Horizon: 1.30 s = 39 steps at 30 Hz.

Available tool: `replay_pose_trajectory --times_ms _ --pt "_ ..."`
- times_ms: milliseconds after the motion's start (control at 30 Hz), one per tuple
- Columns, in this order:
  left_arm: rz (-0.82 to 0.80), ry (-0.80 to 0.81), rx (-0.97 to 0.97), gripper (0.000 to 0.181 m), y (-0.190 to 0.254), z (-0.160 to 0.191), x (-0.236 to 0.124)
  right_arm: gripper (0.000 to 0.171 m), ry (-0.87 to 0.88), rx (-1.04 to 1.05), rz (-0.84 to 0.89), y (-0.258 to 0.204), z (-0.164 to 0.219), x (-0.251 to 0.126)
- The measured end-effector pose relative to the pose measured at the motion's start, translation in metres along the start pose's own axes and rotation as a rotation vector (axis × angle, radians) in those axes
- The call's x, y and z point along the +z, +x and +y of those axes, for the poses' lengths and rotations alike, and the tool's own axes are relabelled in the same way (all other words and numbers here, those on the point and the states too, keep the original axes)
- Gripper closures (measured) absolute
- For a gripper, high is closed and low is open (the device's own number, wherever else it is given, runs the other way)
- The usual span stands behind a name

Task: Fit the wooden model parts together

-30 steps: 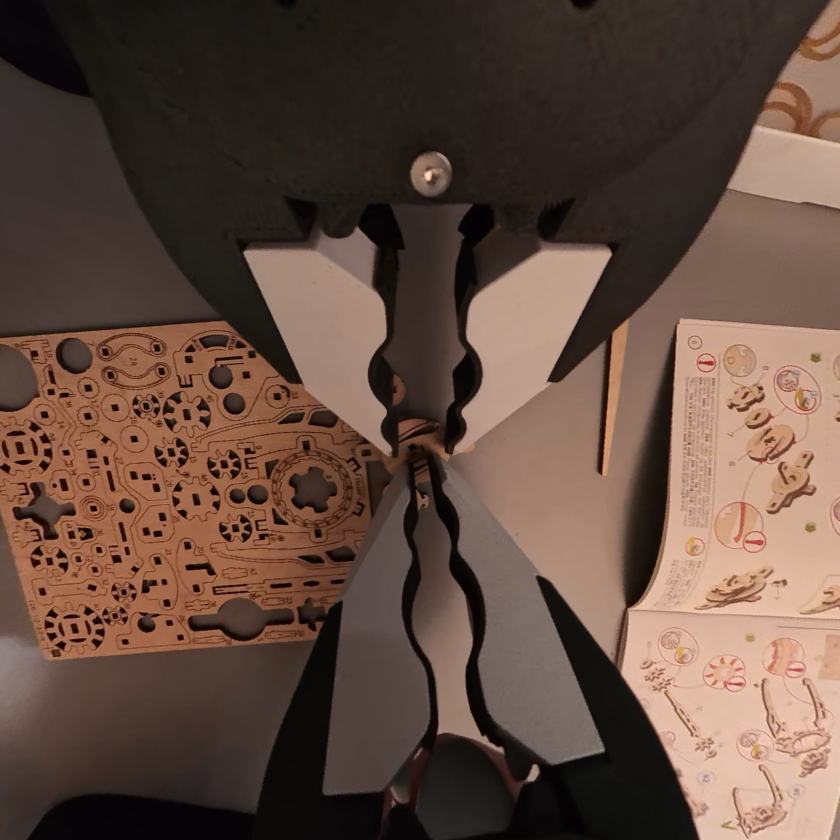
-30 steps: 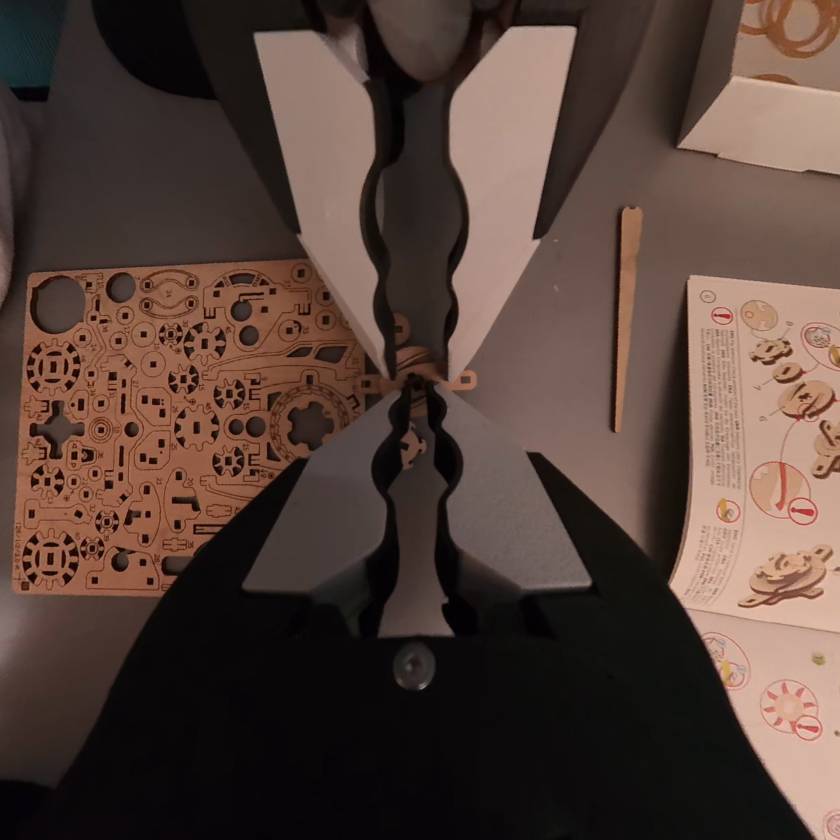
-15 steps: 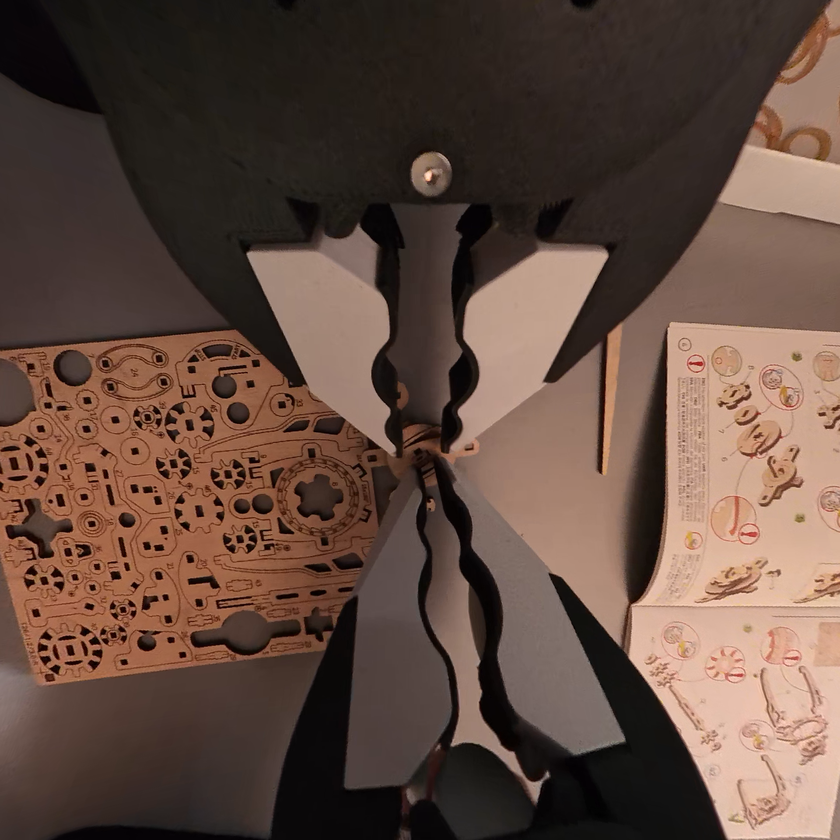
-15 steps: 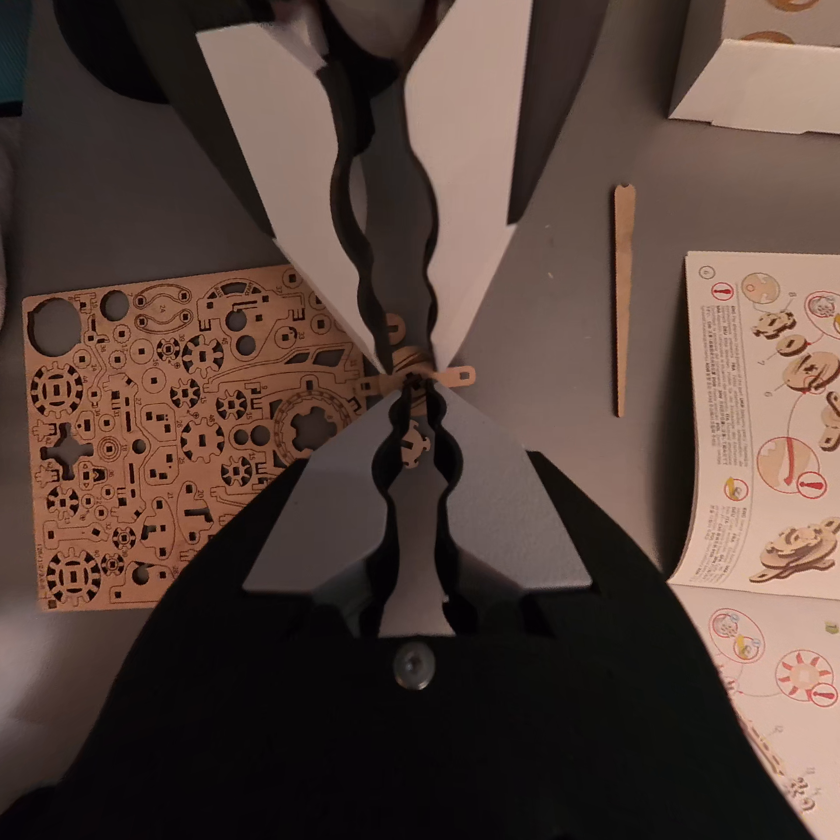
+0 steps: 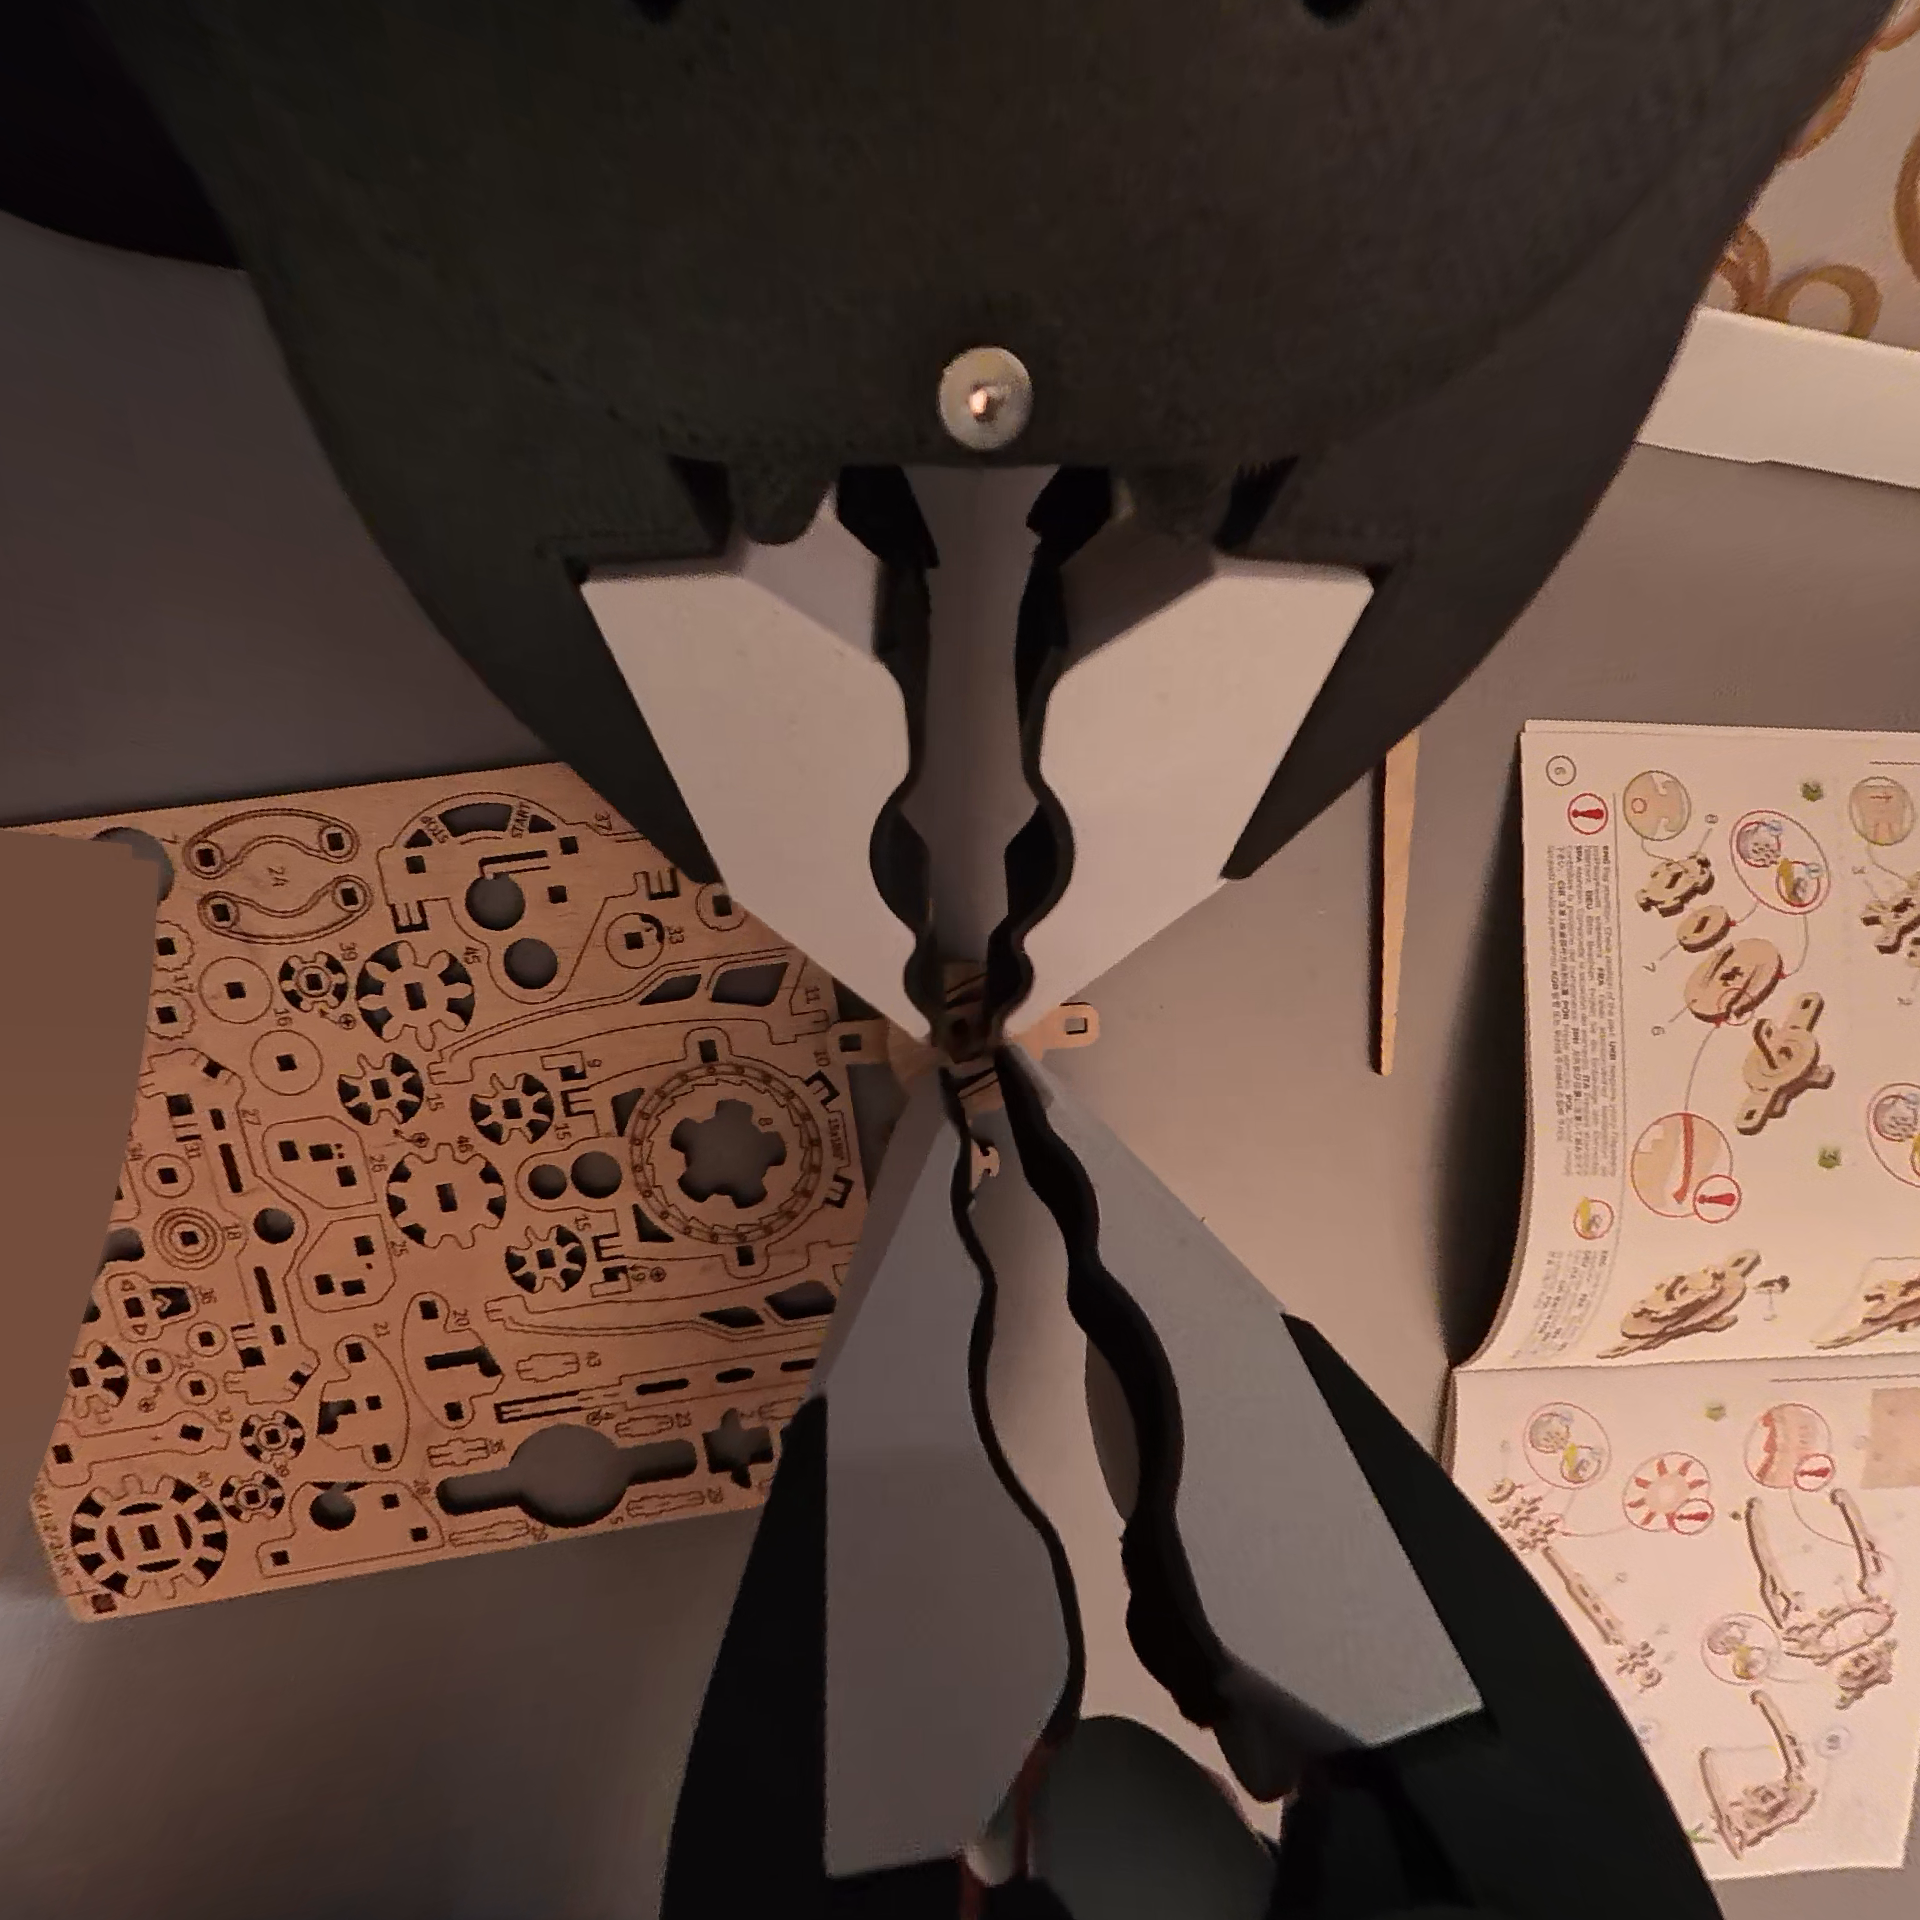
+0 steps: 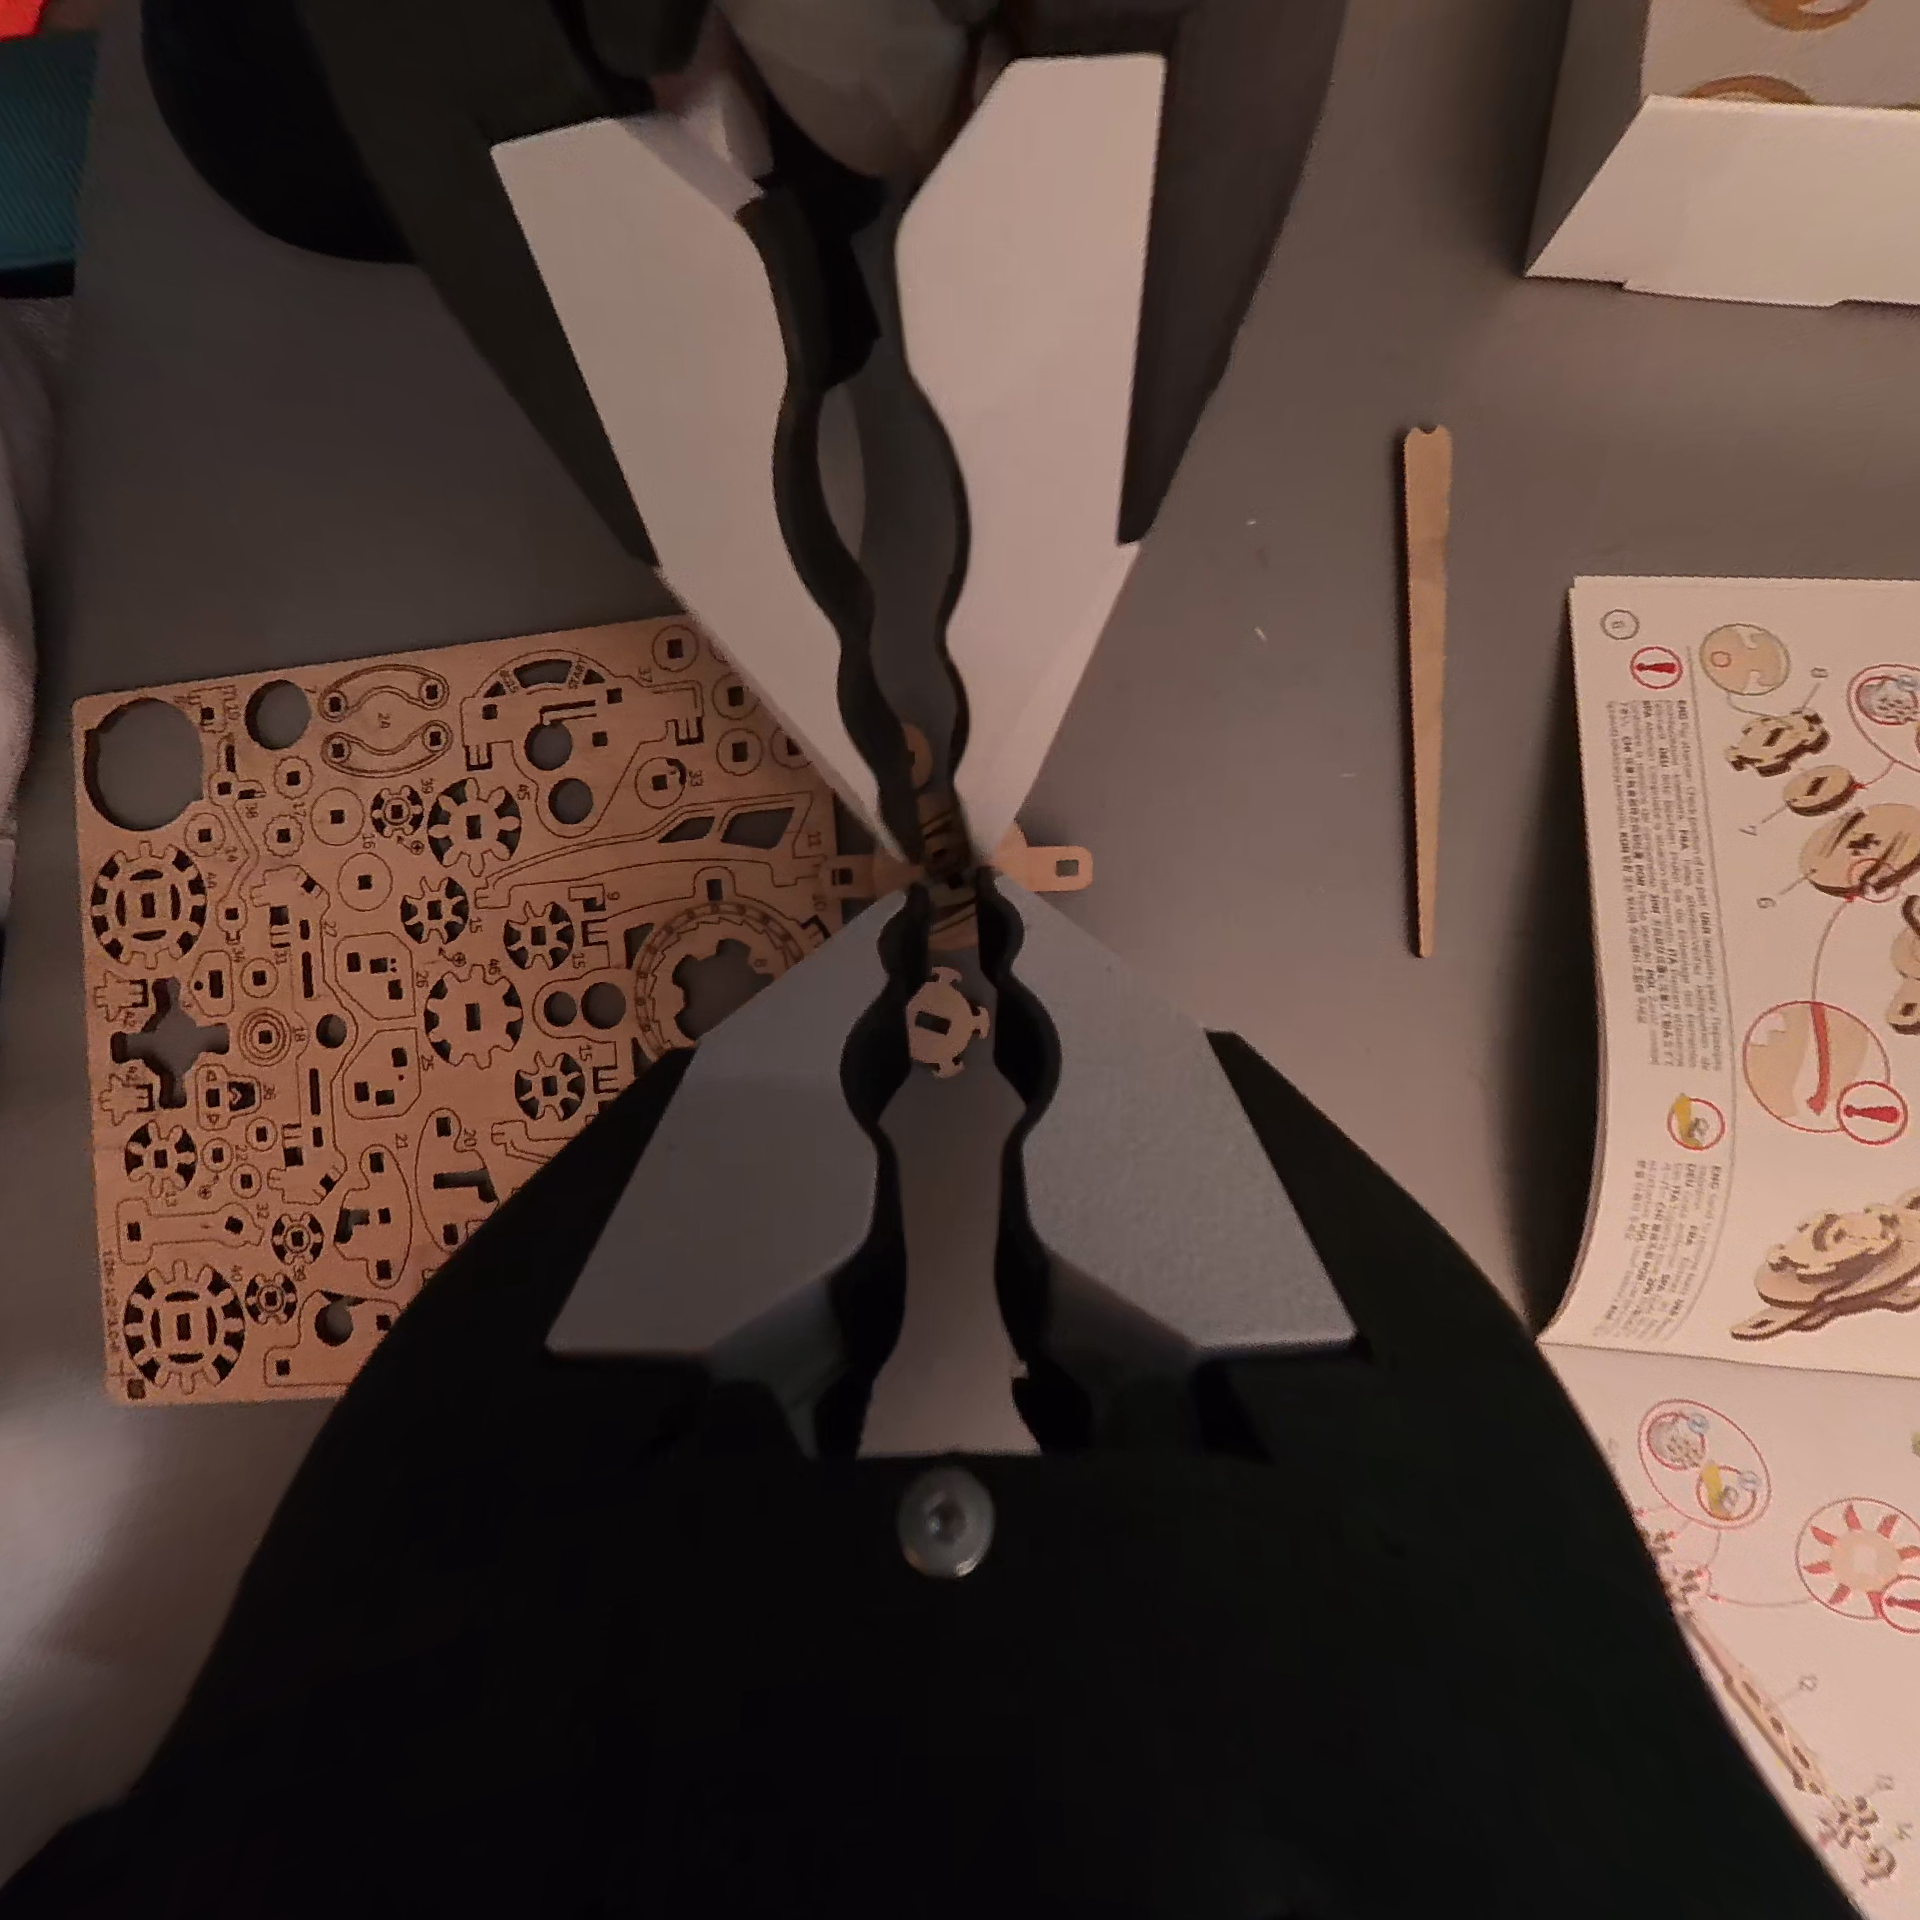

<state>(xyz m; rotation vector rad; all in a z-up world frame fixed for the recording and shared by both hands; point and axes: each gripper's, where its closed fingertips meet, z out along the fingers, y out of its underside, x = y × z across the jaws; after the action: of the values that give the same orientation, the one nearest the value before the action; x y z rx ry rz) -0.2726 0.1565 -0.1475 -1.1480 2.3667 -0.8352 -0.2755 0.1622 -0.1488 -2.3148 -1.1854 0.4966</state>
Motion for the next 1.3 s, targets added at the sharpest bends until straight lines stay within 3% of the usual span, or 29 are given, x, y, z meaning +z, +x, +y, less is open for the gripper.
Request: replay_pose_trajectory --times_ms 567,933,1033,1300 --pt "0.027 0.034 -0.030 0.176 0.0008 -0.0009 0.0003 0.169 0.011 -0.072 -0.035 -0.0046 0.0023 0.0001" --pt "0.016 0.026 -0.035 0.175 0.0010 -0.0007 0.0005 0.169 -0.042 -0.098 0.017 -0.0039 0.0028 0.0000" --pt "0.026 0.033 -0.032 0.175 0.0013 -0.0005 0.0004 0.156 -0.027 -0.124 0.005 -0.0055 0.0001 -0.0005" --pt "0.033 0.049 -0.031 0.176 0.0011 -0.0021 0.0014 0.161 0.008 -0.096 -0.018 -0.0017 0.0000 -0.0007"
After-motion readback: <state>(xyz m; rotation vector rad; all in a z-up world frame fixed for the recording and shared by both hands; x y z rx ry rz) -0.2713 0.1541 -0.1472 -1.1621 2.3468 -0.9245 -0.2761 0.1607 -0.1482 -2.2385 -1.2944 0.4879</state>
